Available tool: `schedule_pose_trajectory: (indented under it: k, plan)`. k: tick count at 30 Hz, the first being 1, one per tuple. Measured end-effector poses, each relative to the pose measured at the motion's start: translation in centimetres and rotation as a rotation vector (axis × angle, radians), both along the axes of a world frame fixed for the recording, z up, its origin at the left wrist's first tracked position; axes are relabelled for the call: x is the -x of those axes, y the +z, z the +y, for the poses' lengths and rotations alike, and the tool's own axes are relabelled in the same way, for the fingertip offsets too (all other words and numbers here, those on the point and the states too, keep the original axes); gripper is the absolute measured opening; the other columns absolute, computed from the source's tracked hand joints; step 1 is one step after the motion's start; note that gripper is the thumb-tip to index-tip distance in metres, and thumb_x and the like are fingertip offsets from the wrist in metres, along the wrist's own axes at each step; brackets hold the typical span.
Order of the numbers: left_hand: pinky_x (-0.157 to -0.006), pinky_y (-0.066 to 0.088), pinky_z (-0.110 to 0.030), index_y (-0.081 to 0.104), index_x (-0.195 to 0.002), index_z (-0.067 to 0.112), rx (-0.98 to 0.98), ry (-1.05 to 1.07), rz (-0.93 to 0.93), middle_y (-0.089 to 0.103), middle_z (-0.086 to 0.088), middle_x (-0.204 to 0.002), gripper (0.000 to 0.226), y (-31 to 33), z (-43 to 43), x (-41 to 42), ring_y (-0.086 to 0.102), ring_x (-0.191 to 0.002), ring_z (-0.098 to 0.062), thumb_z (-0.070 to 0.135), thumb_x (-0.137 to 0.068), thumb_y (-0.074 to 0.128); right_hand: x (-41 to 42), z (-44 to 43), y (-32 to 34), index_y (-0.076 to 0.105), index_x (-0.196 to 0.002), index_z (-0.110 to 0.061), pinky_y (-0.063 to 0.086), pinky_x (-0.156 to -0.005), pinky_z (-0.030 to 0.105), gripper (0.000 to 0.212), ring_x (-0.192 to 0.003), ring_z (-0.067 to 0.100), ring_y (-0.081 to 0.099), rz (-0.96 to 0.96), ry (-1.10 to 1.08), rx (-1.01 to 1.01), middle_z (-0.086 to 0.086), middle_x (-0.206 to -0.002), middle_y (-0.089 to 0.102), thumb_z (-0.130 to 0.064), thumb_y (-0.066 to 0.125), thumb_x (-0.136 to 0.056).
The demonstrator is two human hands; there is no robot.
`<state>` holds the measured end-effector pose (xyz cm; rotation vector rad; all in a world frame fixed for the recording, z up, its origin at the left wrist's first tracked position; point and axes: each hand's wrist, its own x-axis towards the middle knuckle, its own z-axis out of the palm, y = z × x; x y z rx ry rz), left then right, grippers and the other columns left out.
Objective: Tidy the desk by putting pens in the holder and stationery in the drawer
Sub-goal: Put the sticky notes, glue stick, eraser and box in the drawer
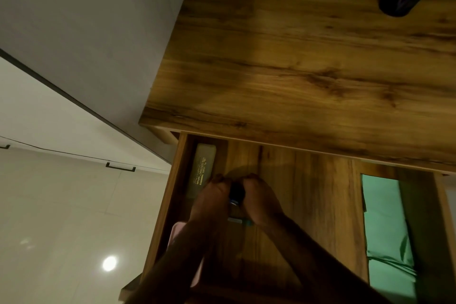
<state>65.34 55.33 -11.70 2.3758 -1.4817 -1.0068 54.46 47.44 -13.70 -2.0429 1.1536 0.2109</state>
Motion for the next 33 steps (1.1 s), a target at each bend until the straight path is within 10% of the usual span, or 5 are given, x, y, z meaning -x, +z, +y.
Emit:
schedule_pose_trajectory:
  k: [18,33]
  plan:
    - [-0.098,0.049,-0.027,0.059,-0.123,0.017,-0.009,0.029,-0.043,0.056,-0.003,-0.129,0.026,-0.1,0.0,0.0,0.056,-0.115,-0.018,0.014,-0.098,0.053,-3.1,-3.4,0.7,0.059,-0.120,-0.015,0.056,-0.083,0.042,0.032,-0.116,0.029,0.058,0.096,0.318,0.358,0.005,-0.130,0.052,-0.015,0.065,-0.089]
    - [-0.100,0.049,-0.031,0.055,-0.127,0.019,-0.026,0.008,-0.059,0.055,-0.002,-0.132,0.031,0.1,0.3,0.1,0.056,-0.118,-0.019,0.016,-0.097,0.053,3.0,0.7,1.1,0.058,-0.128,-0.027,0.050,-0.097,0.033,0.046,-0.129,0.019,0.049,0.082,0.267,0.112,-0.005,-0.135,0.054,-0.030,0.073,-0.084]
